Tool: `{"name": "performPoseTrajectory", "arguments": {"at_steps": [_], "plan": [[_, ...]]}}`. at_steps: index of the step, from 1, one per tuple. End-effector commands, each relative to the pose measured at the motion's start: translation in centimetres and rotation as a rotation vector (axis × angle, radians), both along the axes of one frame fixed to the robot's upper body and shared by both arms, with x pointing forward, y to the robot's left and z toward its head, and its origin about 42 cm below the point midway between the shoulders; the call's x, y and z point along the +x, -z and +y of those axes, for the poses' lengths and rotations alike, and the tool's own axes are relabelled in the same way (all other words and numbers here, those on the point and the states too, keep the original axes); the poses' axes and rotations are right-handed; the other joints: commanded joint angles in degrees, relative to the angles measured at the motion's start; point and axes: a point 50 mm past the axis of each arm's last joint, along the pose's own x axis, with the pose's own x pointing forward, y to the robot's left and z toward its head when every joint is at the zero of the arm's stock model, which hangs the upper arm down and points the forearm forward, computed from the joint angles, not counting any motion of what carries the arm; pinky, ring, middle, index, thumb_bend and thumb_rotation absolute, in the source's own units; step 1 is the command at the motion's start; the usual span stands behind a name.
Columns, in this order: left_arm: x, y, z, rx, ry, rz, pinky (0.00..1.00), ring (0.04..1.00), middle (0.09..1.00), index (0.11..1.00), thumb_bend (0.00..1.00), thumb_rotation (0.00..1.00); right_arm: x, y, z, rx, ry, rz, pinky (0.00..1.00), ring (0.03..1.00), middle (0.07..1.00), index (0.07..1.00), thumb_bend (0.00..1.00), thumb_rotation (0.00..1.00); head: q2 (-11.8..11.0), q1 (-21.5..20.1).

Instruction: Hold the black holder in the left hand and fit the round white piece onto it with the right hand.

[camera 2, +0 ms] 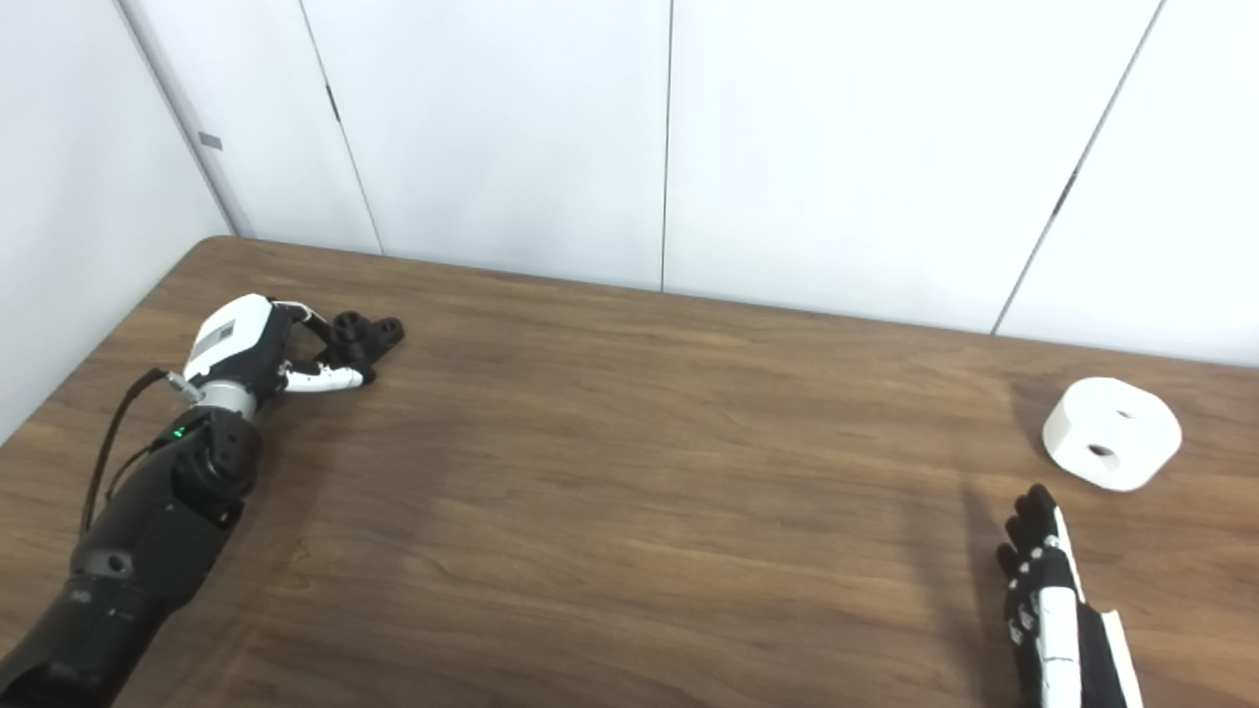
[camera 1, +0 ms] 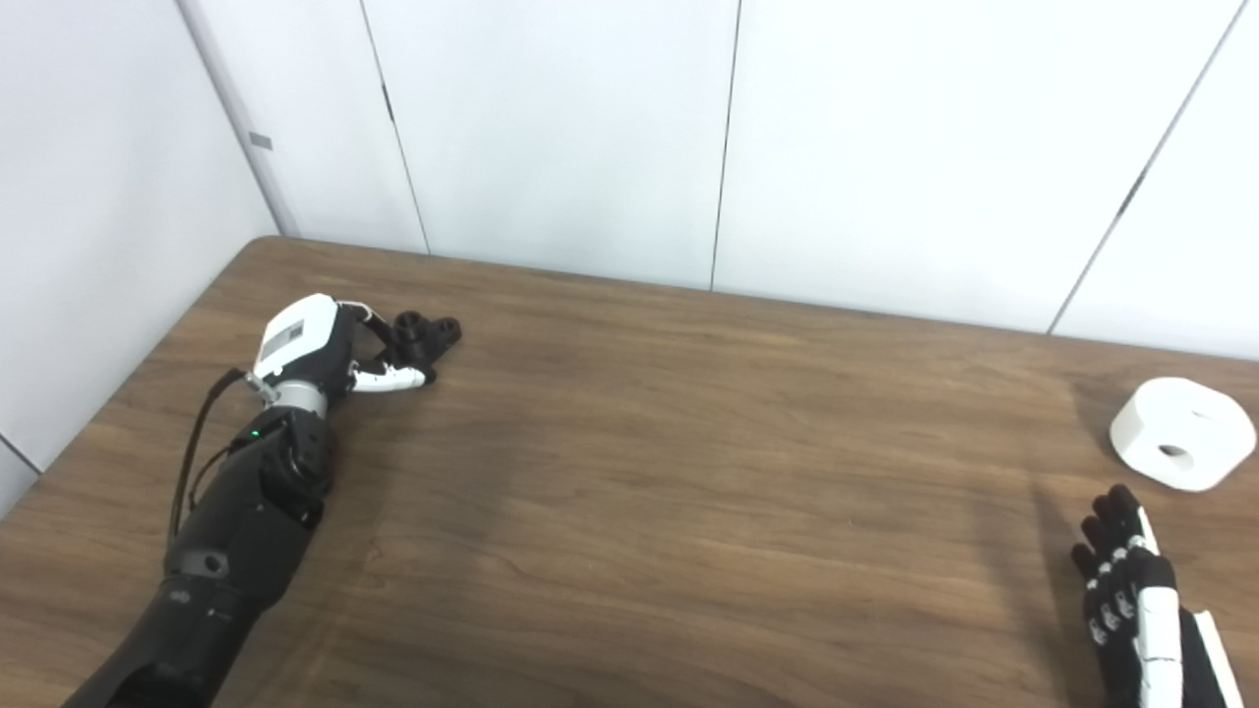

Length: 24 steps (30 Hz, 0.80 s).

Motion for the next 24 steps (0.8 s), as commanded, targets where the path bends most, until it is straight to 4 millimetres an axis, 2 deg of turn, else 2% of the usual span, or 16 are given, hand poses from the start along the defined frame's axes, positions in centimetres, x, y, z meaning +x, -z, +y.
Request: {"name": "performPoseTrajectory", "arguments": {"at_steps": [1,9,24], "plan": [[0.71,-1.86,0.52,-0.001,-0.005,-0.059,1.00,0.968,0.857,0.496,0.54,0.07,-1.85,2.40,0.59,0.047,0.019,0.090,1.00,1.000,1.000,1.000,0.39,1.00,0.2,-0.1],[0.74,-1.54,0.33,-0.021,0.014,-0.071,1.00,0.937,0.812,0.487,0.52,0.04,-1.88,2.44,0.54,0.048,0.017,0.087,1.00,1.000,1.000,1.000,0.37,1.00,0.2,0.0],[0.29,-0.99,0.09,-0.054,0.026,-0.020,0.98,0.964,0.825,0.486,0.52,0.04,-1.79,2.28,0.27,0.063,0.013,0.089,1.00,1.000,1.000,1.000,0.38,1.00,0.6,0.1]]}}
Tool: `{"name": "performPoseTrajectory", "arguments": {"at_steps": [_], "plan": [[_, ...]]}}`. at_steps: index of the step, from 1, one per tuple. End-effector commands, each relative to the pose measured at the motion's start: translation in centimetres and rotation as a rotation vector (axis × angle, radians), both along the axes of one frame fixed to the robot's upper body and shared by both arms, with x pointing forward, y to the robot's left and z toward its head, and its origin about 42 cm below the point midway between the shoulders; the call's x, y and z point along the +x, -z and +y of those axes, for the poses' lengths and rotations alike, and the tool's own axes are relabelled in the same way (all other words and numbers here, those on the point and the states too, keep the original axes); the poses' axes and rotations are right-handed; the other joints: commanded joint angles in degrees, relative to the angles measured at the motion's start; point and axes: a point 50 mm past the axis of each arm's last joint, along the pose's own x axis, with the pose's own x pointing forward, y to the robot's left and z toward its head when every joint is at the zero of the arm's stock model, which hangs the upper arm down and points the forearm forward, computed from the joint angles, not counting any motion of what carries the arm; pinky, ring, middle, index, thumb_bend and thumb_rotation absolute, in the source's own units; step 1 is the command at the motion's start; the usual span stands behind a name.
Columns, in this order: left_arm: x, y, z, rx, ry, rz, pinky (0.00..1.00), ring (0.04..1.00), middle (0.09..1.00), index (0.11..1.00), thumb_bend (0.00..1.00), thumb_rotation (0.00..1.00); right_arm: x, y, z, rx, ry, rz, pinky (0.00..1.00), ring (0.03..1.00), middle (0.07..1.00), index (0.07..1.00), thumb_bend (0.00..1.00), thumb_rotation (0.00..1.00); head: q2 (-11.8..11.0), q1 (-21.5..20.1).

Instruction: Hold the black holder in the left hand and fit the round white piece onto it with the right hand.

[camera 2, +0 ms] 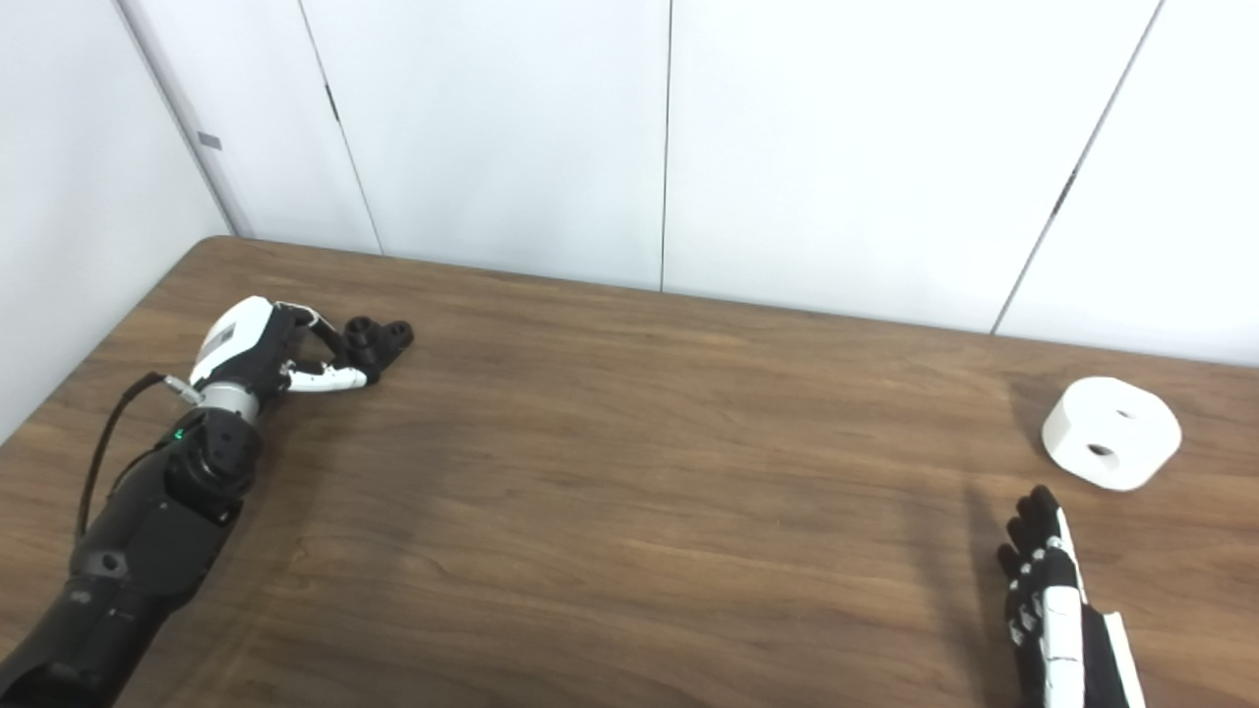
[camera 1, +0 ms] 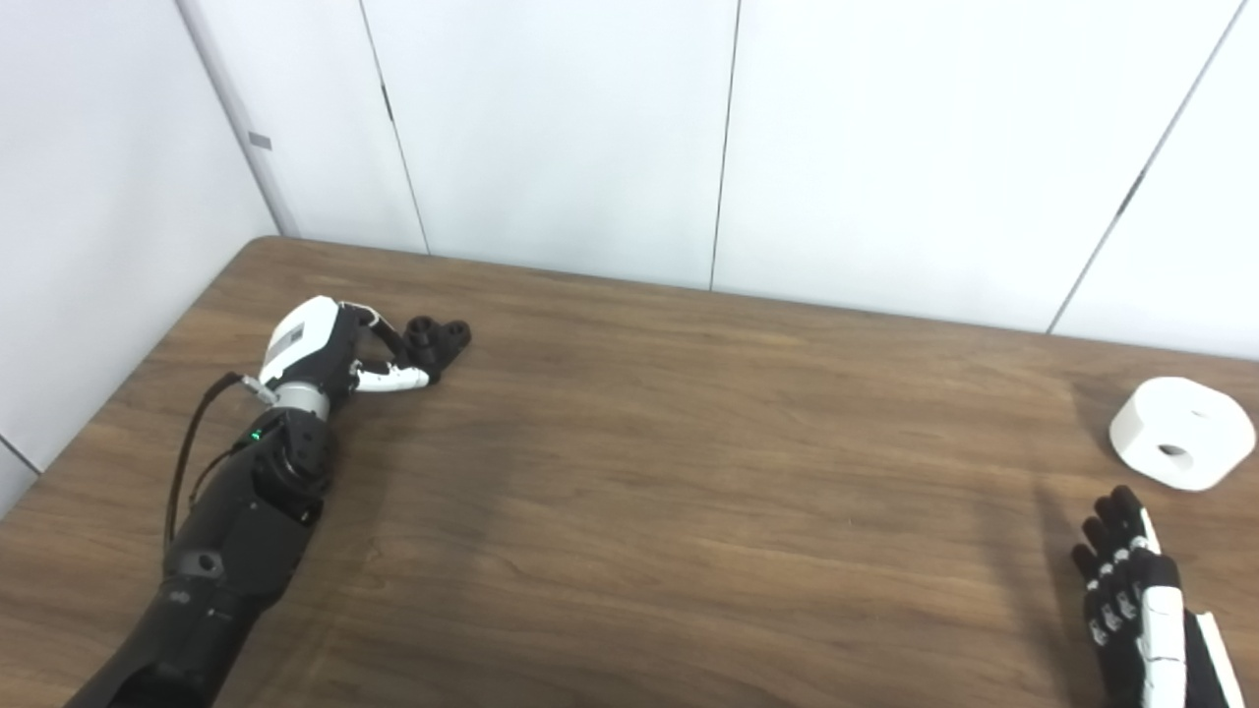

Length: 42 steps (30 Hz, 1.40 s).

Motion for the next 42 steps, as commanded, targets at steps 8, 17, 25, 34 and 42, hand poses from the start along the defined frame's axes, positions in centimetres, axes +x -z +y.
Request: {"name": "performPoseTrajectory", "arguments": {"at_steps": [8,17,25,34,42], "plan": [[-0.6,-0.9,-0.8,0.005,0.049,0.030,0.96,0.957,0.824,0.488,0.52,0.04,-1.7,2.2,0.5,0.037,0.018,0.089,1.00,1.000,1.000,1.000,0.39,1.00,0.3,0.0],[-2.4,-0.4,-1.9,0.045,0.143,0.029,0.97,0.944,0.828,0.486,0.52,0.04,-1.7,2.1,0.5,0.034,0.011,0.087,1.00,1.000,1.000,1.000,0.39,1.00,0.7,-0.3],[-4.1,-0.8,-2.9,0.067,0.193,0.026,0.95,0.959,0.842,0.488,0.52,0.04,-1.7,2.0,0.6,0.031,0.004,0.089,1.00,1.000,0.999,1.000,0.39,1.00,1.3,-0.8],[-6.2,-0.5,-5.0,0.129,0.279,-0.020,0.96,0.927,0.824,0.488,0.52,0.04,-1.7,1.9,0.7,0.032,0.001,0.085,1.00,1.000,0.993,1.000,0.39,1.00,2.0,-1.8],[-8.3,0.2,-8.2,0.117,0.378,-0.038,0.97,0.920,0.817,0.488,0.52,0.04,-1.6,2.1,0.8,0.012,-0.002,0.098,1.00,1.000,0.997,1.000,0.43,1.00,3.1,-3.4]]}}
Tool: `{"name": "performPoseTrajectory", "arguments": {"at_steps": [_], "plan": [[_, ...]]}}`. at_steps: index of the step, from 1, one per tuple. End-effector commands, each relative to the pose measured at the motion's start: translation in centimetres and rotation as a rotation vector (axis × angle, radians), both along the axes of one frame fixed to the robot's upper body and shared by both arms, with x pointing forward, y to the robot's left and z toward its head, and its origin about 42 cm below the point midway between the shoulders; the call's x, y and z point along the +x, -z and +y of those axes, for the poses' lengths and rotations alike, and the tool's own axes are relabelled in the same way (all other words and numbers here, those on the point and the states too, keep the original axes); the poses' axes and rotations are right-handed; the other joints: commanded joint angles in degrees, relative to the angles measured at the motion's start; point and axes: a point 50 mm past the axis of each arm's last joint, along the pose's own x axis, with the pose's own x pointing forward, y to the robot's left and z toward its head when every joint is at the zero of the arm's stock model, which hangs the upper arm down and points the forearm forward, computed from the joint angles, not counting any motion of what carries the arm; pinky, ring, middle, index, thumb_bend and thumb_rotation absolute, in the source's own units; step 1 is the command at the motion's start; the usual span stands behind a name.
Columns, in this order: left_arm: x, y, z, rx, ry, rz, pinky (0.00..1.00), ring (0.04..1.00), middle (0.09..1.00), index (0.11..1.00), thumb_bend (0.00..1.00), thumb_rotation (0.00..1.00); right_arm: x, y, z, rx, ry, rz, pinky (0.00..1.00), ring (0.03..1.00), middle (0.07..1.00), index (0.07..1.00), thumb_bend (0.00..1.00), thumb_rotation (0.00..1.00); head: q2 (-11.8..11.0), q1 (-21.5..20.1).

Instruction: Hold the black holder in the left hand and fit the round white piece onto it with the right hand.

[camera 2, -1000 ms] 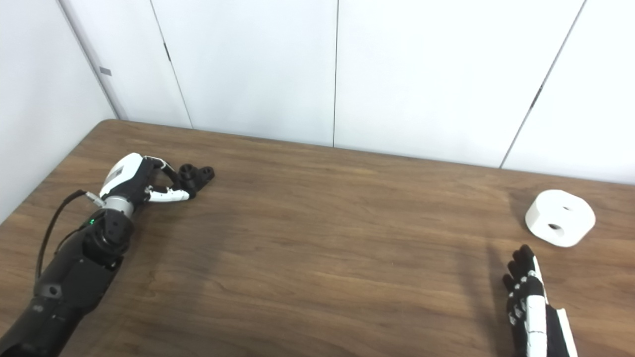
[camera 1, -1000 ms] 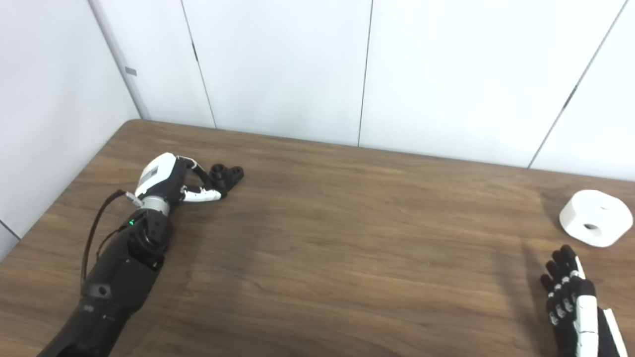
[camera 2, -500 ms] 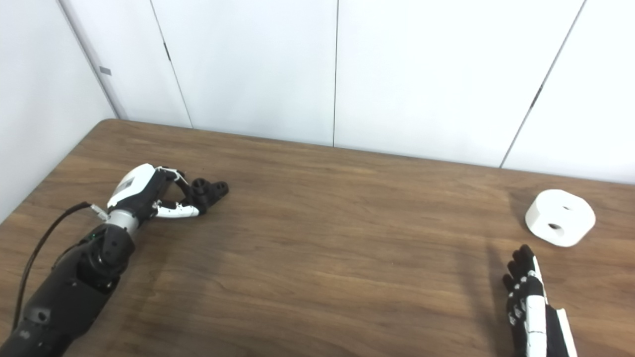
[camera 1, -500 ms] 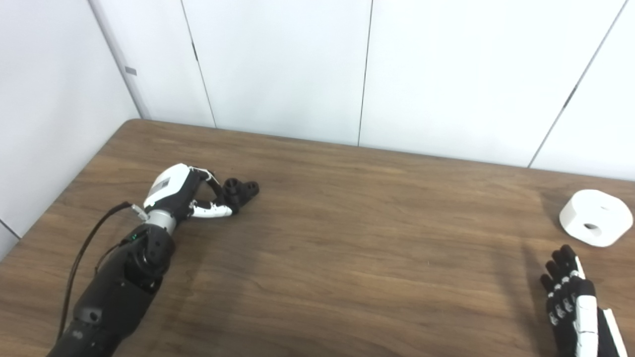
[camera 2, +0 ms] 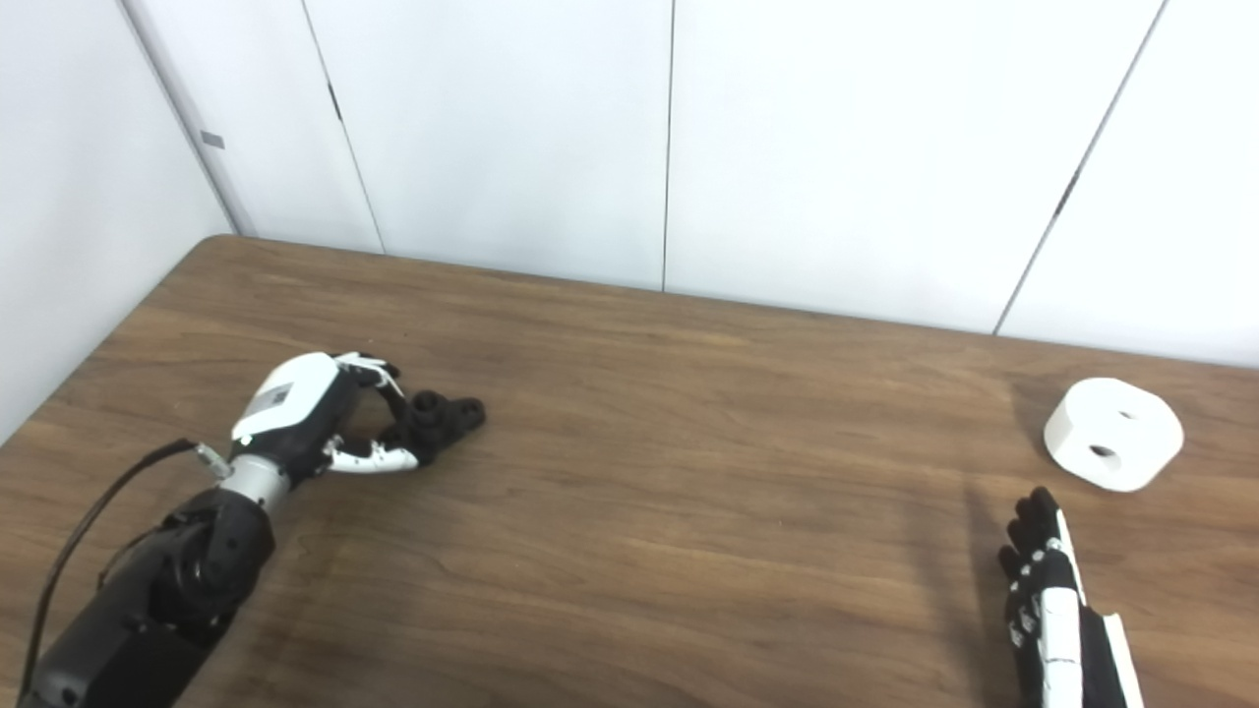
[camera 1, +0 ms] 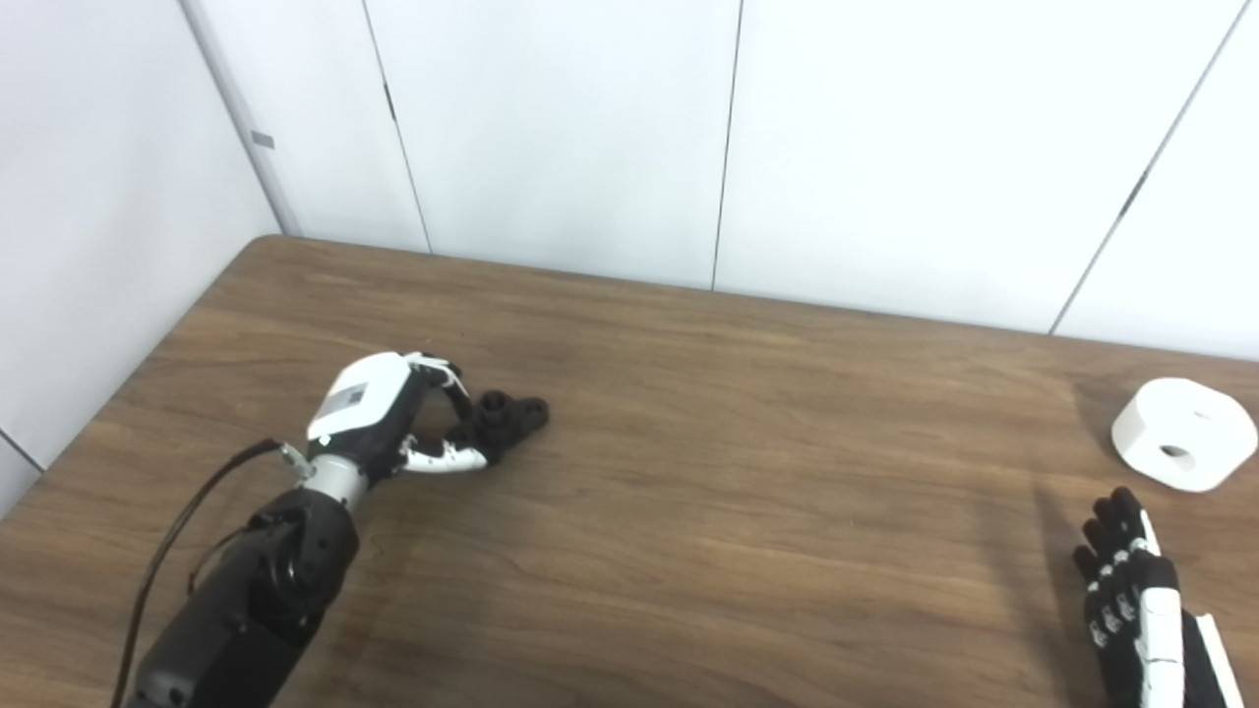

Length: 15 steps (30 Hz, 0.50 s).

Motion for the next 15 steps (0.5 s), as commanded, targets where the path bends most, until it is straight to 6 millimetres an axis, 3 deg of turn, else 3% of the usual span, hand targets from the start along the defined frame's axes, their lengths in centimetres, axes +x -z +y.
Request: {"name": "performPoseTrajectory", "arguments": {"at_steps": [1,15], "plan": [[-0.4,-0.2,-1.3,0.010,0.036,-0.014,0.98,0.926,0.821,0.488,0.52,0.04,-1.5,2.1,0.6,0.034,0.001,0.087,1.00,1.000,0.999,1.000,0.43,1.00,0.1,-0.1],[-3.9,2.8,-7.4,-0.041,0.182,0.015,0.96,0.914,0.818,0.488,0.52,0.04,-1.5,2.0,1.0,0.024,0.007,0.095,1.00,1.000,0.985,1.000,0.52,1.00,3.7,-4.8]]}}
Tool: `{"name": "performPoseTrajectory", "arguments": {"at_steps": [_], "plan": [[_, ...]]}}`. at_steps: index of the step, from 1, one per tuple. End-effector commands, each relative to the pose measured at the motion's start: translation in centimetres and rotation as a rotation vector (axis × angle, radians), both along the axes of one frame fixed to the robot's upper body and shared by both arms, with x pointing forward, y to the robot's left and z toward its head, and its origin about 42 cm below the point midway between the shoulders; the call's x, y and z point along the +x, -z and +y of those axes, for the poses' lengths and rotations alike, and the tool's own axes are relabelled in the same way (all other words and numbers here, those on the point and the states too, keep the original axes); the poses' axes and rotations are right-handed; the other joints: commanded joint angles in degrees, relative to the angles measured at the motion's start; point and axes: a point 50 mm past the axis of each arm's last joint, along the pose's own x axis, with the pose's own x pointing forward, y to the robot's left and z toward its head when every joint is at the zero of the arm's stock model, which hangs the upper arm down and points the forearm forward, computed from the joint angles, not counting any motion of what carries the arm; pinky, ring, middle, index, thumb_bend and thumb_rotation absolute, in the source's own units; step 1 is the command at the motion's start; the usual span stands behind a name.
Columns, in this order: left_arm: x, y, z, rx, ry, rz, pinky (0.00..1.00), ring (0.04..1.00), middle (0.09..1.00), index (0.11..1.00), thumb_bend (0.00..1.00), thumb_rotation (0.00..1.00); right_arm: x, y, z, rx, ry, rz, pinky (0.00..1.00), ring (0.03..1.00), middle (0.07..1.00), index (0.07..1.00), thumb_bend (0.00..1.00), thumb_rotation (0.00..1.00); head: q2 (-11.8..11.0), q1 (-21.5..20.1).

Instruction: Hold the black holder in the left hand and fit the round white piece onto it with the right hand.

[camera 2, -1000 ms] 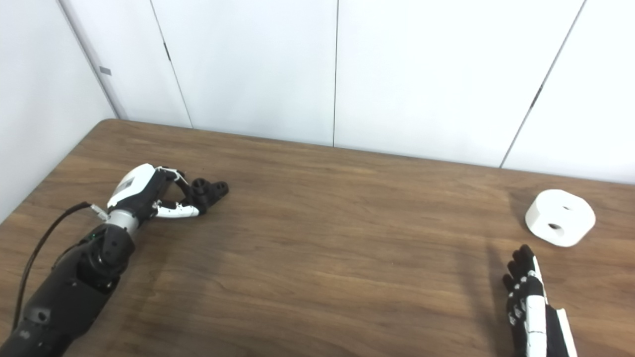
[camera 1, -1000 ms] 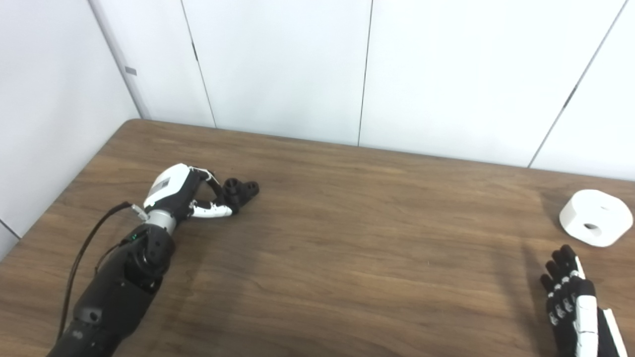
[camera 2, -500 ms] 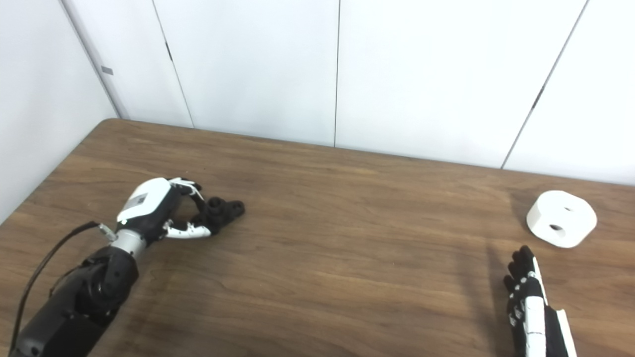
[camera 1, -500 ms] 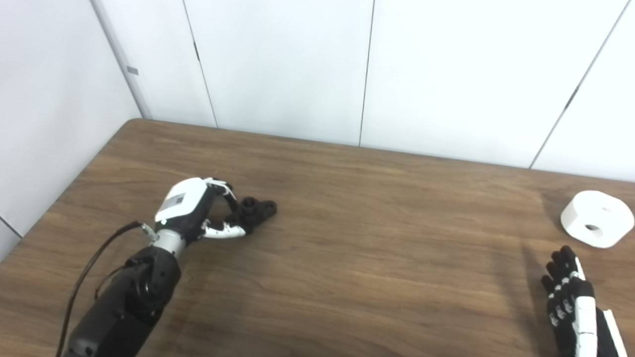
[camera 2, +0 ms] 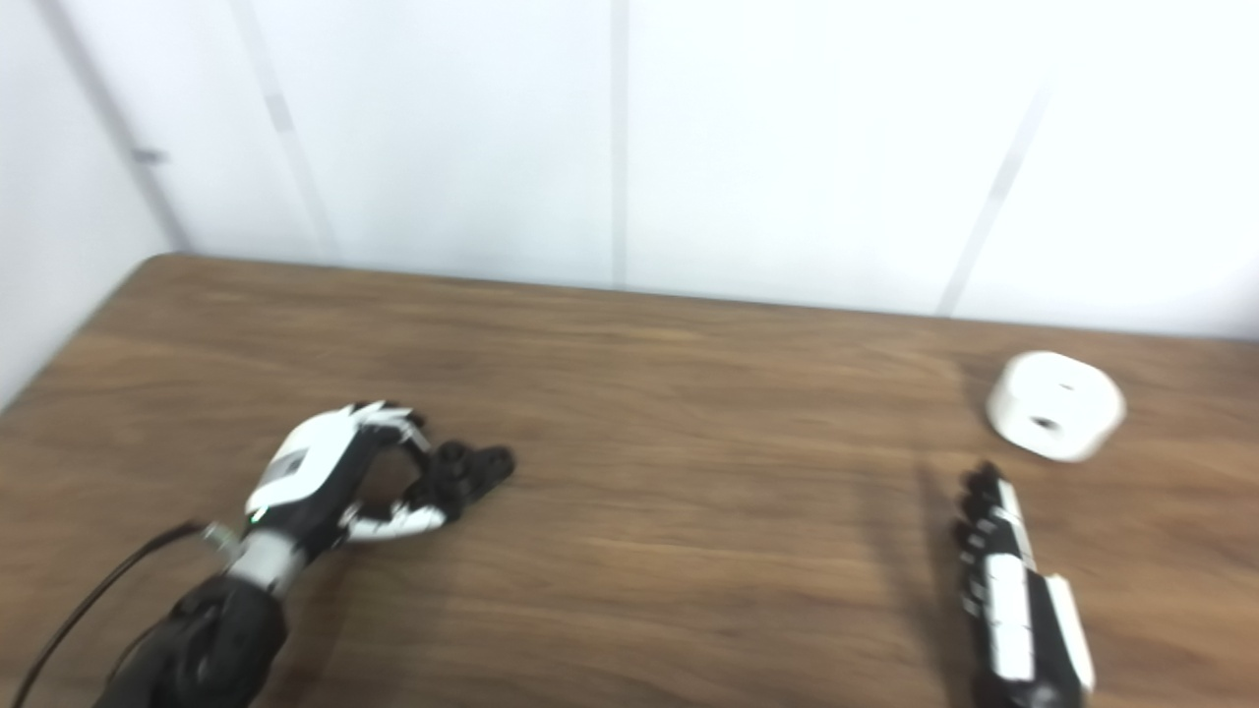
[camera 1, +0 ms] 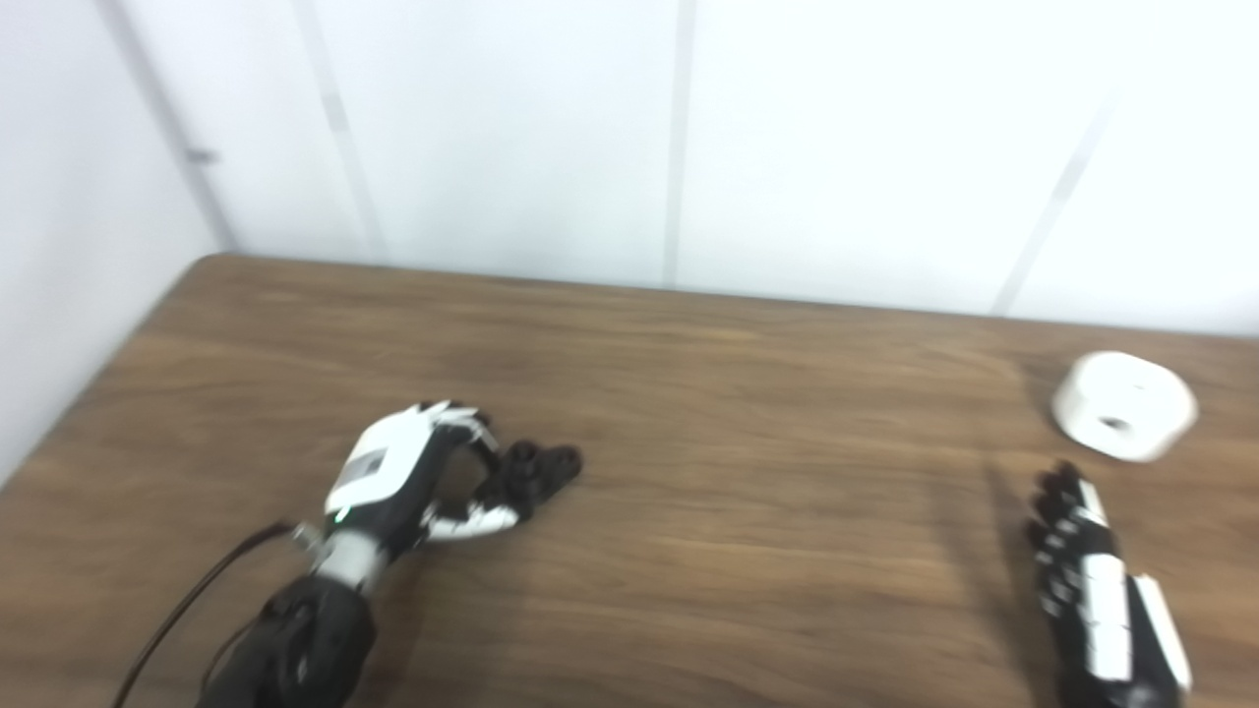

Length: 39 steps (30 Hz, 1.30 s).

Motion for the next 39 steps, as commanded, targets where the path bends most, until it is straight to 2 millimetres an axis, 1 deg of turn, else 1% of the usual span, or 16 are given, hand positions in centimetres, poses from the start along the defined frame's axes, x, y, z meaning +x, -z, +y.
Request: {"name": "performPoseTrajectory", "arguments": {"at_steps": [1,8,10,12,13,15,16,18,22,24,26,35,39], "plan": [[-1.0,0.9,-1.7,0.013,0.073,0.023,0.95,0.910,0.815,0.488,0.52,0.05,-1.5,1.9,0.9,0.029,0.005,0.082,1.00,1.000,0.983,1.000,0.52,1.00,0.2,-0.1],[-2.1,2.0,-4.2,-0.021,0.149,0.043,0.95,0.901,0.805,0.487,0.52,0.04,-1.7,1.4,1.5,0.028,0.013,0.090,1.00,0.999,0.968,1.000,0.56,1.00,2.4,-3.2],[-2.3,2.2,-4.6,-0.030,0.163,0.049,0.95,0.899,0.806,0.487,0.52,0.04,-1.7,1.2,1.6,0.024,0.019,0.092,1.00,1.000,0.967,1.000,0.55,1.00,3.1,-3.9],[-2.5,2.5,-5.1,-0.033,0.174,0.060,0.95,0.900,0.809,0.487,0.52,0.05,-1.8,1.0,1.8,0.018,0.024,0.097,1.00,0.994,0.960,0.999,0.57,1.00,3.5,-4.5],[-2.6,2.6,-5.3,-0.033,0.181,0.064,0.95,0.901,0.810,0.487,0.52,0.05,-1.8,0.9,1.8,0.016,0.025,0.097,1.00,0.993,0.960,1.000,0.58,1.00,4.2,-4.9],[-2.8,2.9,-5.5,-0.040,0.188,0.071,0.95,0.903,0.810,0.487,0.52,0.05,-1.9,0.7,1.9,0.016,0.029,0.102,1.00,0.989,0.959,1.000,0.59,1.00,4.5,-5.4],[-3.0,3.0,-5.7,-0.043,0.194,0.080,0.95,0.903,0.810,0.487,0.52,0.05,-1.9,0.6,1.9,0.014,0.031,0.103,1.00,0.989,0.959,0.999,0.60,1.00,5.5,-6.1],[-3.1,3.2,-5.9,-0.045,0.207,0.089,0.95,0.905,0.811,0.487,0.52,0.05,-1.9,0.3,2.0,0.012,0.033,0.105,1.00,0.989,0.957,0.999,0.59,1.00,5.7,-6.3],[-3.4,3.2,-6.1,-0.054,0.229,0.083,0.95,0.897,0.807,0.487,0.52,0.04,-1.9,-0.1,2.1,0.010,0.036,0.108,1.00,0.986,0.956,0.998,0.59,1.00,7.8,-7.8],[-3.5,3.3,-6.2,-0.058,0.246,0.081,0.95,0.899,0.808,0.488,0.52,0.04,-1.9,-0.2,2.1,0.005,0.036,0.108,1.00,0.979,0.952,0.996,0.59,1.00,8.0,-7.9],[-3.6,3.4,-6.3,-0.070,0.260,0.083,0.96,0.902,0.810,0.488,0.52,0.04,-1.8,-0.4,2.1,0.000,0.039,0.112,1.00,0.974,0.947,0.991,0.59,1.00,9.0,-8.5],[-3.9,3.5,-7.2,-0.063,0.308,0.102,0.98,0.913,0.820,0.488,0.52,0.05,-1.7,-1.0,2.1,0.005,0.036,0.111,1.00,0.975,0.949,0.993,0.58,1.00,10.7,-9.1],[-4.1,3.7,-7.6,-0.061,0.334,0.109,0.98,0.912,0.816,0.488,0.52,0.05,-1.7,-1.1,2.1,0.015,0.033,0.111,1.00,0.979,0.953,0.996,0.58,1.00,11.1,-9.2]]}}
